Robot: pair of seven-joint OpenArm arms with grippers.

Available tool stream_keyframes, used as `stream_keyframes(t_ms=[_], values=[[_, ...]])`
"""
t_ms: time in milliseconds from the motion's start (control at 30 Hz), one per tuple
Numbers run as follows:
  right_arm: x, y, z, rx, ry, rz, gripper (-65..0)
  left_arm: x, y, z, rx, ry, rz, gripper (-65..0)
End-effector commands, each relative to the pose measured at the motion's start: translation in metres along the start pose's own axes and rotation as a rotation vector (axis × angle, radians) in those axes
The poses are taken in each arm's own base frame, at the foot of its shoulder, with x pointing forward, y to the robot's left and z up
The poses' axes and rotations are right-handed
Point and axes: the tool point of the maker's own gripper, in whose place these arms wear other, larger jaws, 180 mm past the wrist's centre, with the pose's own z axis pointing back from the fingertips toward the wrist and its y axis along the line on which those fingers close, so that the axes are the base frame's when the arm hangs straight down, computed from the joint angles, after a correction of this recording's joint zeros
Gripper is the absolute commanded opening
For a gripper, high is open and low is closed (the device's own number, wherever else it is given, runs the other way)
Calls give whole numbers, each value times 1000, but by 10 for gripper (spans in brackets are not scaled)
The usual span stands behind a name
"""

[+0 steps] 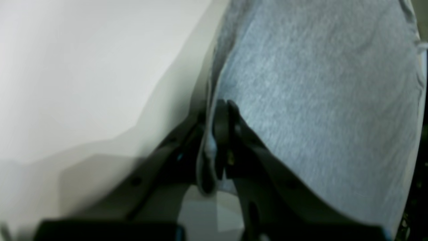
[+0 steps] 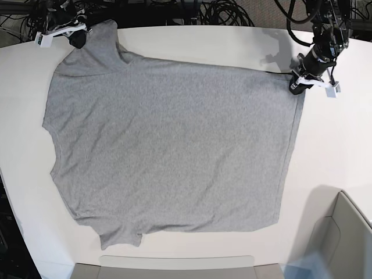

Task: Fold the T-shirt properly
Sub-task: 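Pinch the shirt edge with both grippers at its two ends, then lift the held edge and fold it over onto the shirt, release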

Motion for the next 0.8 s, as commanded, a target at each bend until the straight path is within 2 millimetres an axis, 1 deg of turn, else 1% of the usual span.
stream_keyframes(t_ms=[0, 100, 167, 267, 333, 400, 500, 567, 667, 700, 767], values=[[14, 1, 7, 6, -41, 26, -650, -7, 23, 7, 88, 33, -9, -650], [19, 7, 16, 13, -53, 48, -650, -4, 27, 17, 98, 13, -18, -650], [24, 9, 24, 13, -67, 62, -650, -2, 27, 26, 102, 3, -36, -650], [26, 19, 35, 30, -72, 83, -650, -1, 29, 43, 112, -10, -66, -650], [30, 28, 40, 55, -83, 78, -650, 5, 27, 55, 114, -38, -89, -650], [35, 35, 41, 76, -95, 72, -650, 13, 18, 63, 102, -68, -116, -650], [41, 43, 38, 97, -114, 77, -650, 18, 2, 67, 73, -96, -135, -650], [47, 48, 33, 113, -123, 82, -650, 18, -1, 66, 67, -96, -135, -650], [51, 55, 25, 132, -96, 92, -650, 33, -16, 60, 31, -133, -138, -650], [53, 59, 22, 142, -88, 96, -650, 38, -20, 59, 24, -147, -137, -650], [56, 62, 17, 143, -72, 133, -650, 42, -22, 59, 20, -156, -135, -650]])
